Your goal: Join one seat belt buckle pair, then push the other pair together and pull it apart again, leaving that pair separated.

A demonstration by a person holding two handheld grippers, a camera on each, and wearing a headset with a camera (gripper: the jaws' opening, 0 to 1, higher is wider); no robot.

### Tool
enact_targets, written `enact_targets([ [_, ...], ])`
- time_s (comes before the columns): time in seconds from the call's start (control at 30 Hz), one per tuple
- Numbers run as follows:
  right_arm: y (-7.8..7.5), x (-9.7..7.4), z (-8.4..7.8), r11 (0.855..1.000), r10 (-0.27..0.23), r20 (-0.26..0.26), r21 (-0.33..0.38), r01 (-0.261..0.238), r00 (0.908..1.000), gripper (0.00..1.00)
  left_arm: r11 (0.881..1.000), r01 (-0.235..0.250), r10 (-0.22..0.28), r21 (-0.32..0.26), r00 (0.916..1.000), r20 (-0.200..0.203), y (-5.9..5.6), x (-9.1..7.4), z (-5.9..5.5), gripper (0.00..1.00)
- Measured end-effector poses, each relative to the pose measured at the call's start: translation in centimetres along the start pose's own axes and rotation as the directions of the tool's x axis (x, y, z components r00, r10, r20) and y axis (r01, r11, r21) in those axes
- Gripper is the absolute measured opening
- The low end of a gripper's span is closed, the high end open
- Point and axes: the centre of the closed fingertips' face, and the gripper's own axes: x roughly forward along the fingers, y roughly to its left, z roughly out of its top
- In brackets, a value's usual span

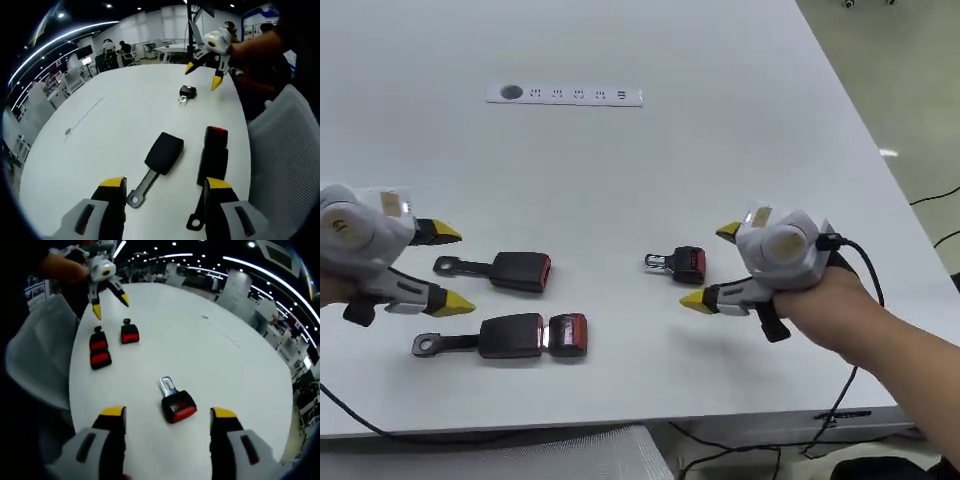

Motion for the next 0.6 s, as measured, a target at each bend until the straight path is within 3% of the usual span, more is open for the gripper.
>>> enact_targets([
  [0.03, 0.4, -0.2, 0.3, 1.0, 0.005, 0.017, 0.02, -0.005, 0.9998, 0.7, 0.999, -0.021, 0.021, -0.03, 0.9997, 0.014, 0.2, -0.6, -0.4, 0.68],
  [0.13, 1.3, -1.2, 0.8, 0.999, 0.009, 0.042, 0.041, -0.01, 0.9991, 0.7, 0.999, -0.049, 0.05, -0.02, 0.9984, 0.027, 0.0, -2.2, -1.0, 0.71],
  [0.2, 2.2, -1.5, 1.0, 0.996, 0.035, 0.059, 0.081, -0.04, 0.9976, 0.71, 0.996, -0.069, 0.071, -0.048, 0.9962, 0.051, -0.1, -3.1, -1.2, 0.71],
  [0.33, 3.0, -2.3, 1.4, 0.985, 0.034, 0.108, 0.166, -0.052, 0.9936, 0.8, 0.99, -0.096, 0.105, -0.104, 0.9907, 0.086, -0.6, -4.8, -2.2, 0.75],
  [0.47, 3.6, -2.9, 0.7, 0.985, 0.03, 0.098, 0.169, -0.046, 0.9947, 0.9, 0.985, -0.119, 0.131, -0.126, 0.987, 0.094, -1.1, -5.9, -3.4, 0.76],
  [0.6, 4.1, -3.5, 0.1, 0.983, 0.026, 0.091, 0.181, -0.042, 0.9955, 0.93, 0.982, -0.12, 0.134, -0.145, 0.9864, 0.095, -1.9, -7.0, -4.8, 0.79],
])
